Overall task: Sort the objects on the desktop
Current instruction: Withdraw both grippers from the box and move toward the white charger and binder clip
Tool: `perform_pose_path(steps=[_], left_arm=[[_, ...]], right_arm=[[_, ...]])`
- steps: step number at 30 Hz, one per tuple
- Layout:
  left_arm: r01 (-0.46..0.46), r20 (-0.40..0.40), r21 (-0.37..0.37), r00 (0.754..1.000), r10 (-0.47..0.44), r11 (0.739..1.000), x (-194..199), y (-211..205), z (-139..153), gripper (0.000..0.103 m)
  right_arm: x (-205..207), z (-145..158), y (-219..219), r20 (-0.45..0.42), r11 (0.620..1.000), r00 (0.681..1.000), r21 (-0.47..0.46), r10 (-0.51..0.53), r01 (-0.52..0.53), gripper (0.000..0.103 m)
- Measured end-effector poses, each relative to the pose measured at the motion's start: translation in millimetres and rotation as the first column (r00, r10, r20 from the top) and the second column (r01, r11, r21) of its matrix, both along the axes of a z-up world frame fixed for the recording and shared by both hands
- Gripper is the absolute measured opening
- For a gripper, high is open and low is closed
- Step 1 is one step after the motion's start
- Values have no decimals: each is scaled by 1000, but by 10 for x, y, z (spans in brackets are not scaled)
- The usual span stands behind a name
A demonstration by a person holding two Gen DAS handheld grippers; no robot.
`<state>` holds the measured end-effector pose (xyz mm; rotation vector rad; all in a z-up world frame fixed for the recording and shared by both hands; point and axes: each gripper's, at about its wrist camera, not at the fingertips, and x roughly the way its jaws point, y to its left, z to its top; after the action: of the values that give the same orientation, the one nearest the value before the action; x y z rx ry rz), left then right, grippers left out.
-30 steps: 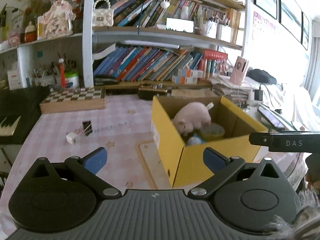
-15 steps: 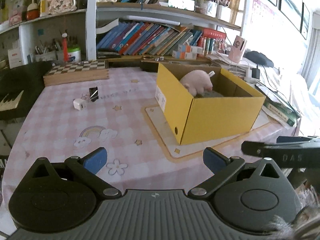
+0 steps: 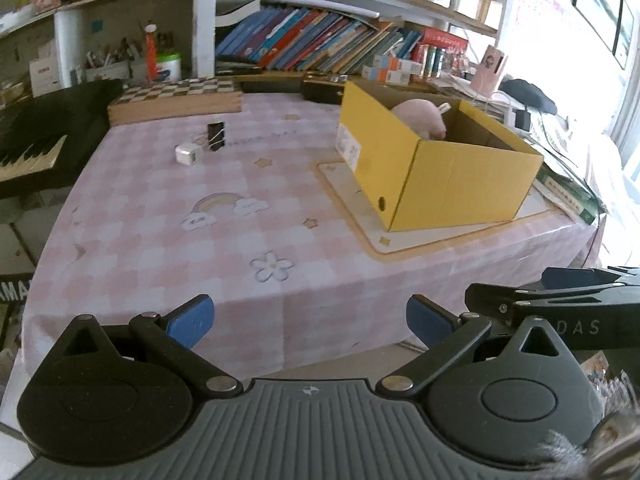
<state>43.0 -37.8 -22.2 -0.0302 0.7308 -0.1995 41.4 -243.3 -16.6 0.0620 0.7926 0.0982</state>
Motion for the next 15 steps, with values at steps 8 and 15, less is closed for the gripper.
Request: perform_pose_path(steps=[8, 15], left_arm=[[-27, -7, 6, 1000, 27, 1000, -66, 218, -18, 103], [-66, -3, 10, 998, 66, 998, -122, 451, -18, 103]], right_arm=[[-24, -30, 210, -8, 1000, 1000, 0, 24, -24, 101], [-23, -44, 444, -7, 998, 998, 4, 64, -64, 101]])
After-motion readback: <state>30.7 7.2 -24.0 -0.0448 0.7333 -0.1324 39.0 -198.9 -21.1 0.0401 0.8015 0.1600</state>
